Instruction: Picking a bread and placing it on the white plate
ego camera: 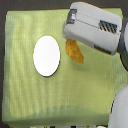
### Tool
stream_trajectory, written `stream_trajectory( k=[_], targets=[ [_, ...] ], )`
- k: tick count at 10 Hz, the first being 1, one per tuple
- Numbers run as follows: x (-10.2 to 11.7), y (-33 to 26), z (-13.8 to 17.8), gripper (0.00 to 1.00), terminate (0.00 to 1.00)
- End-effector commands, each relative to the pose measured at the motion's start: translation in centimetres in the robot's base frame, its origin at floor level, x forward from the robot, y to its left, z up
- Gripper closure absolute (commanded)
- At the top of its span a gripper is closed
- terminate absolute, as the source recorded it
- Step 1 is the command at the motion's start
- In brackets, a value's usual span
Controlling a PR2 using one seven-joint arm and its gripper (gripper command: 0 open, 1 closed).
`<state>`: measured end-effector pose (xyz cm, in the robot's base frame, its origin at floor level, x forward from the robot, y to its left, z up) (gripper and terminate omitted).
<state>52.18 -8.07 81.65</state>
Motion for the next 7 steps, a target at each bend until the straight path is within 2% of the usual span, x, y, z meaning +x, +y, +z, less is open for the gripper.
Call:
stream_trajectory(
  k=[1, 3, 7],
  targets=[
    [0.2, 9.1, 1.8, 1.0, 0.0],
    [0.2, 13.1, 1.2, 1.0, 0.0],
    [0.5, 16.2, -0.2, 1.0, 0.0]
  ],
)
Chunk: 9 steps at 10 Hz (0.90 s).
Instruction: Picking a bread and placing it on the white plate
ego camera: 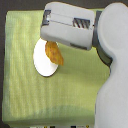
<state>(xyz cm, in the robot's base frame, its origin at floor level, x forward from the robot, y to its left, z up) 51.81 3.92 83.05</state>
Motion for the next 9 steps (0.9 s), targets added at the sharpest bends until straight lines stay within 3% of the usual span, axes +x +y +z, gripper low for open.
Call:
stream_trajectory(
  k=[1, 7, 8, 9],
  targets=[
    [1.0, 4.6, -2.0, 1.0, 0.0],
    [0.8, 5.2, -2.7, 1.0, 0.0],
    [0.5, 6.0, -3.2, 0.0, 0.0],
    [0.2, 6.2, -3.4, 0.0, 0.0]
  ],
)
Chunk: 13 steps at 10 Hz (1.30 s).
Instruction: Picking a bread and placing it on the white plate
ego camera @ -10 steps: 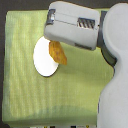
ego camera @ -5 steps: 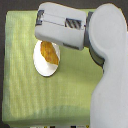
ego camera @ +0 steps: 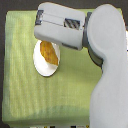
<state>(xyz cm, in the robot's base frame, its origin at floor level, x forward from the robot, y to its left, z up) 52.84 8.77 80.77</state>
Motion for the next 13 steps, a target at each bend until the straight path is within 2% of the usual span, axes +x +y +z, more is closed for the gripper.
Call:
stream_trajectory(
  k=[1, 7, 9, 11, 13],
  targets=[
    [-0.8, 1.4, -1.3, 0.0, 0.0],
    [-0.9, 0.6, -1.5, 0.0, 0.0],
    [-0.4, -0.5, 0.0, 0.0, 0.0],
    [1.6, -2.7, 5.7, 0.0, 0.0],
    [1.5, -4.4, 8.9, 0.0, 0.0]
  ],
)
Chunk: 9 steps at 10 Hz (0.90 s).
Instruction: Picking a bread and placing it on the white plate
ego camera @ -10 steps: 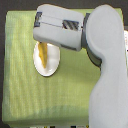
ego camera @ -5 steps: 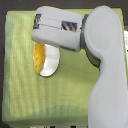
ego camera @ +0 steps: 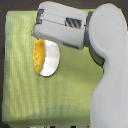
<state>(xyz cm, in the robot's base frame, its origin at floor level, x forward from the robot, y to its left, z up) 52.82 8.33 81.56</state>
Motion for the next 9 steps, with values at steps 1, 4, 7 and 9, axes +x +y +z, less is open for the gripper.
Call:
stream_trajectory(
  k=[1, 4, 7, 9],
  targets=[
    [1.4, -4.7, 9.9, 0.0, 0.0],
    [0.6, -7.2, 13.1, 0.0, 0.0],
    [-0.5, -12.1, 14.1, 0.0, 0.0],
    [-0.9, -17.4, 13.3, 0.0, 0.0]
  ],
)
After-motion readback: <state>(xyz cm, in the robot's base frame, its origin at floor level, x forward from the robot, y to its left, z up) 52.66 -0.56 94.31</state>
